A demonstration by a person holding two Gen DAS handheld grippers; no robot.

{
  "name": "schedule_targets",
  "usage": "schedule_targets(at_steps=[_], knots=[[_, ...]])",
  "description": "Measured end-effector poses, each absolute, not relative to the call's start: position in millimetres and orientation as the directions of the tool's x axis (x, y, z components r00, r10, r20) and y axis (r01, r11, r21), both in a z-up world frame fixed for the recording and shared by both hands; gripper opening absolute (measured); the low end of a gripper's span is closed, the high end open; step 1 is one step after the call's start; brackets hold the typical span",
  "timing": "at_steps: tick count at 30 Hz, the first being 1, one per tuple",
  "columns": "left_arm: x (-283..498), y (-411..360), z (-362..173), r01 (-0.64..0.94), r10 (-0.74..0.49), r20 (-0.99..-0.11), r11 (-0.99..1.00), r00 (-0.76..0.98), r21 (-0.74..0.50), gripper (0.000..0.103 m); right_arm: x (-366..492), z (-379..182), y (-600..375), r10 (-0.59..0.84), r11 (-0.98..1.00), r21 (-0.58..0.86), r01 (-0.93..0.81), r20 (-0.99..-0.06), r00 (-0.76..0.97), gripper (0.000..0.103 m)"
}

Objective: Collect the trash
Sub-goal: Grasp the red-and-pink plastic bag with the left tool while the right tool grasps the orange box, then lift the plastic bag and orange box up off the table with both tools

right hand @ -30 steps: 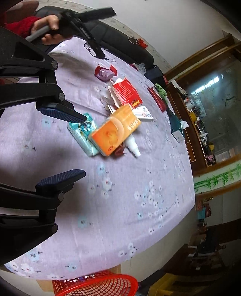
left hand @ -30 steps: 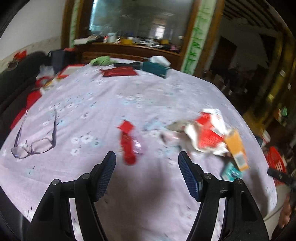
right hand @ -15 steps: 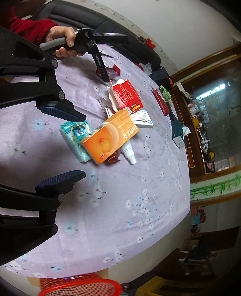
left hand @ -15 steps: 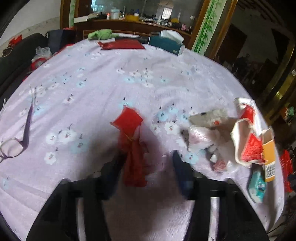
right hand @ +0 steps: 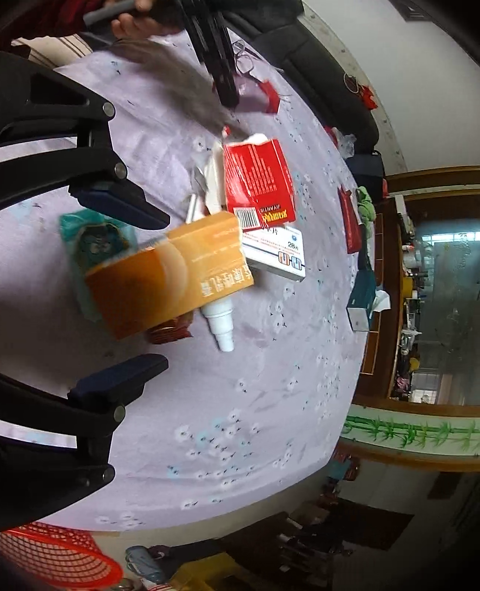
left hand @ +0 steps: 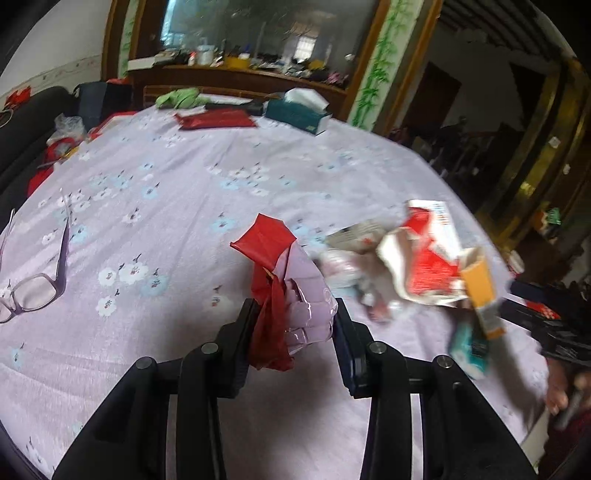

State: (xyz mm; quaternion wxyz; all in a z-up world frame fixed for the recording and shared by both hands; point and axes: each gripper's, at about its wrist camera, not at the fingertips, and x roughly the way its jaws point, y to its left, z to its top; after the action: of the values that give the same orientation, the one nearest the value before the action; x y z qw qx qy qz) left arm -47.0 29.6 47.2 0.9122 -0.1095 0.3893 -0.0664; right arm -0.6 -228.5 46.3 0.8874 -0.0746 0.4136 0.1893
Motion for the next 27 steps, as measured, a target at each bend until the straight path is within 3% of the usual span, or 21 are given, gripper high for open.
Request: schedule_targets(at_steps=[5,7,15,27], knots=[[-57.5,17.9,57.0,0.090,-0.253,-0.670,0.959,0.698,-0.269,0.038,11.9,33.7,-219.4,0.279,0.905,0.024,-0.425,-0.788,0.550,0.074],[-61.0,12.9,58.5,0.105,-0.262,-0.665,0.958,0.699,-0.267,0.038,10.3,30.4,-217.8,0.279,0.903,0.024,-0.429,-0.791,0.544,0.065],[-71.7,-11.6,63.8,0.154,-0.270,-0.645,0.961,0.715,-0.231,0.038,-14.9,38.3,-227.4,0.286,0.931,0.082,-0.356,-0.769,0.572,0.058],[-90.9,-68.6,68.3,0.275,-0.325,-0.625,0.945,0.710,-0.179,0.038,-71.7,55.7,-266.9,0.298,0.954,0.238,-0.181,-0.703,0.646,0.057]])
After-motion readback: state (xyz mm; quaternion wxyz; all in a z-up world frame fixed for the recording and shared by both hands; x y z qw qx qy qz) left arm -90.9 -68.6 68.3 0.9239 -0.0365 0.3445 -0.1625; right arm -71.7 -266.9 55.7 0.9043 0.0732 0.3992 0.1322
